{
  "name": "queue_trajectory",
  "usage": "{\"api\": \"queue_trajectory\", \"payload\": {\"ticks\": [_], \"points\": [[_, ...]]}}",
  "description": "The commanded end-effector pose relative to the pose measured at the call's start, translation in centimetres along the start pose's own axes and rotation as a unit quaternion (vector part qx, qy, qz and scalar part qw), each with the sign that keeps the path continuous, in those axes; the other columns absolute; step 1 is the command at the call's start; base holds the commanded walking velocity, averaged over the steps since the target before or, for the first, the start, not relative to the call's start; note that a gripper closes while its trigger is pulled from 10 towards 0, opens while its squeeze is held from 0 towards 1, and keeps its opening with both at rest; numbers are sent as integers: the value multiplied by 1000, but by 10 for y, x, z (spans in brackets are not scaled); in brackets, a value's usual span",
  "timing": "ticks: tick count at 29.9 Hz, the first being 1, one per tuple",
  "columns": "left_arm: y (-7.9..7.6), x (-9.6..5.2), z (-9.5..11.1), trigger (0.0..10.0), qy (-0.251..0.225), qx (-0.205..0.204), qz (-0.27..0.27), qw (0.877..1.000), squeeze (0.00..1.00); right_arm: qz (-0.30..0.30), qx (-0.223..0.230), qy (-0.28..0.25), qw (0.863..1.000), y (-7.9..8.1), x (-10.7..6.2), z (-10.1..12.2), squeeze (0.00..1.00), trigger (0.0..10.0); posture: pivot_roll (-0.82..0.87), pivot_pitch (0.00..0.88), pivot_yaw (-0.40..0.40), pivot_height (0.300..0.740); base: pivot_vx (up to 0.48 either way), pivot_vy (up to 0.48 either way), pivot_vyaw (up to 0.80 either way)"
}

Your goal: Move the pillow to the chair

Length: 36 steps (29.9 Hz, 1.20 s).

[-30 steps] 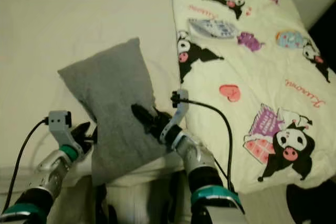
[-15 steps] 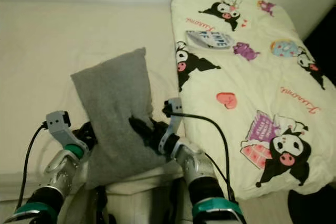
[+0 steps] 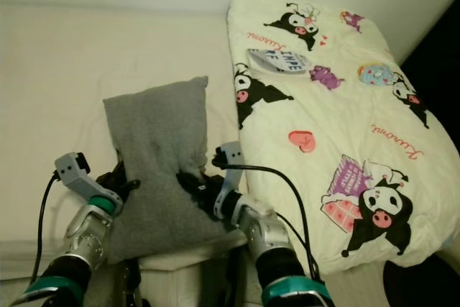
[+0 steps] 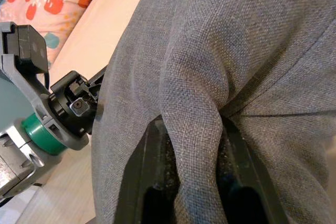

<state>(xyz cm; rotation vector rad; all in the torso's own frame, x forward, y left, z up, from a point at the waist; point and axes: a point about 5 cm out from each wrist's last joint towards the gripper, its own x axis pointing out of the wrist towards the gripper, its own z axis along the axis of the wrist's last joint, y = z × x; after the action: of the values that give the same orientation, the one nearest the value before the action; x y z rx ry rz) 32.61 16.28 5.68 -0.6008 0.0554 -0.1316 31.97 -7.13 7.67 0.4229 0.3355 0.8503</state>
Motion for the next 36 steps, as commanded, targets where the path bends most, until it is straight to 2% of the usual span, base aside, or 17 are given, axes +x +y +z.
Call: {"api": "queue_trajectory", "payload": {"ticks": [1,2,3,5,13,14,15,16,18,19,20,21,22,24,28,31,36], "points": [[-11,0,-11,0,26,7,-31,999,0,11,23,34,999,7,3,-19,0,0,79,84,-49,591,0,0,0],[-10,-2,-13,0,28,14,-29,999,0,6,30,26,999,7,3,-19,0,0,84,61,-42,591,0,0,0],[-5,-7,-15,0,27,18,-9,999,0,-3,41,22,999,7,4,-21,0,0,77,113,-40,591,0,0,0],[-5,-7,-15,0,27,18,-9,999,0,-3,41,22,999,7,4,-21,0,0,77,113,-40,591,0,0,0],[20,-25,-13,0,-2,14,43,999,0,-60,44,16,997,-1,1,-26,0,0,70,164,-55,591,0,0,0],[29,-32,-7,3686,-6,23,41,999,0,-129,33,23,991,-15,-4,-27,0,0,54,191,-57,591,0,0,0],[29,-32,-7,3686,-6,23,41,999,0,-129,33,23,991,-15,-4,-27,0,0,54,191,-57,591,0,0,0],[37,-40,-1,10000,-15,14,37,999,0,-190,24,23,981,-28,-12,-26,0,0,51,204,-57,591,0,0,0],[37,-40,-1,10000,-15,14,37,999,0,-190,24,23,981,-28,-12,-26,0,0,51,204,-57,591,0,0,0],[42,-48,1,10000,-11,18,26,999,369,-228,19,21,973,-36,-17,-23,0,0,43,214,-57,591,0,0,0],[42,-48,1,10000,-11,18,26,999,369,-228,19,21,973,-36,-17,-23,0,0,43,214,-57,591,0,0,0],[43,-57,0,10000,-4,7,8,1000,1000,-244,15,13,970,-40,-19,-19,0,0,31,220,-58,591,0,0,0],[43,-57,0,10000,-4,7,8,1000,1000,-244,15,13,970,-40,-19,-19,0,0,31,220,-58,591,0,0,0],[49,-65,-1,10000,-5,-33,8,999,1000,-254,3,9,967,-41,-18,-13,0,0,-1,240,-66,591,0,0,0],[58,-65,-3,10000,-10,-51,39,998,1000,-251,-12,11,968,-40,-18,-11,0,0,-19,239,-69,591,0,0,0],[63,-59,-4,10000,-7,-67,53,996,1000,-242,-21,12,970,-37,-15,-9,0,0,-41,251,-75,591,0,0,0],[51,-41,4,10000,-9,-88,9,996,1000,-238,-32,12,971,-35,-13,-10,0,0,-55,240,-73,591,0,0,0]]}}
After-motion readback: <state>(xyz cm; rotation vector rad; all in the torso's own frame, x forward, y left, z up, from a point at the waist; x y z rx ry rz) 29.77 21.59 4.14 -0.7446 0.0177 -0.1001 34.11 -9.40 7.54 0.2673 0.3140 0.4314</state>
